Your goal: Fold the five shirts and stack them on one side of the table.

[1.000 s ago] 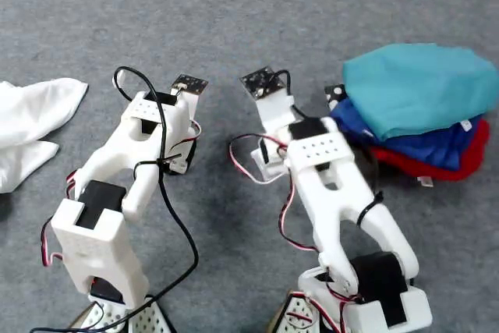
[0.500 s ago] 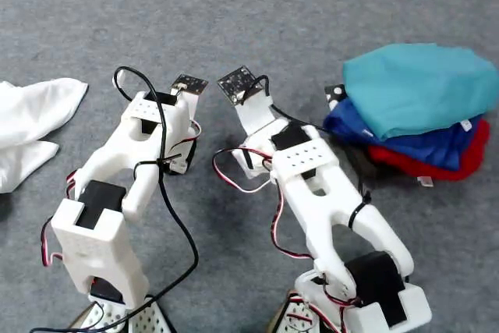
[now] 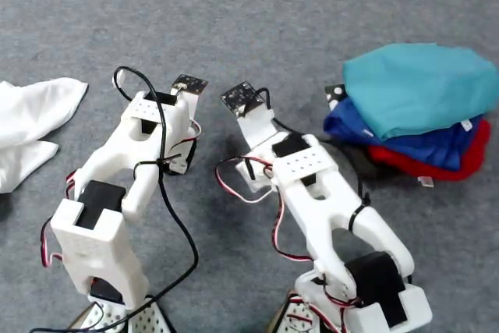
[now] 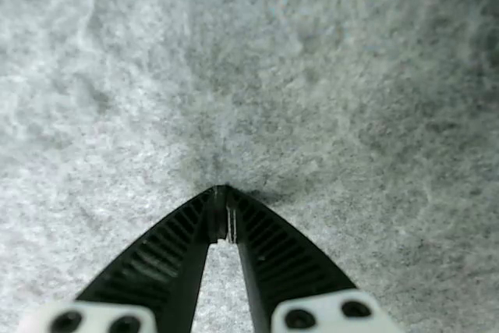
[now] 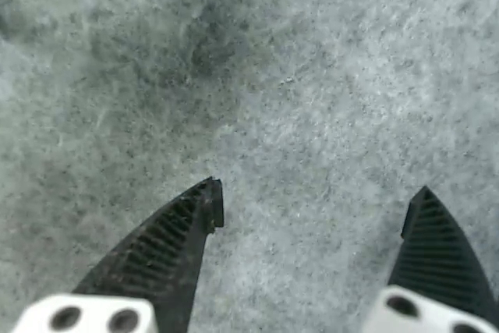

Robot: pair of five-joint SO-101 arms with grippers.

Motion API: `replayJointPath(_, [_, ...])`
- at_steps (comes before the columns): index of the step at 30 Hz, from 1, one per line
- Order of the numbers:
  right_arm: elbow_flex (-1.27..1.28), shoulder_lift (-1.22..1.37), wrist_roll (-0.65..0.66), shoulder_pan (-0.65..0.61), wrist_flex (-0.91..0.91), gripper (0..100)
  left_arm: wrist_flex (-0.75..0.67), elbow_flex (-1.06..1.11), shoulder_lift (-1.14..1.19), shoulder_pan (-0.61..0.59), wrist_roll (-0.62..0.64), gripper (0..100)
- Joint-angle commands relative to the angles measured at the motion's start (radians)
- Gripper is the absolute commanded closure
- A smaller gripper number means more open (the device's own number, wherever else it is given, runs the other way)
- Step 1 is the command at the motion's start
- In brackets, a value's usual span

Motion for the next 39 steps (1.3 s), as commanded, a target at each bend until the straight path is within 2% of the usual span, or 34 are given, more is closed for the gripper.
replayJointPath(1, [-0.002, -0.028, -0.009, -0.004, -0.018, 63.4, 0.008, 0.106, 0.019, -0.009, 0.003, 98])
replayJointPath(39, [-0.001, -0.028, -0.009, 0.001, -0.048, 63.4, 0.008, 0.106, 0.019, -0.009, 0.003, 98])
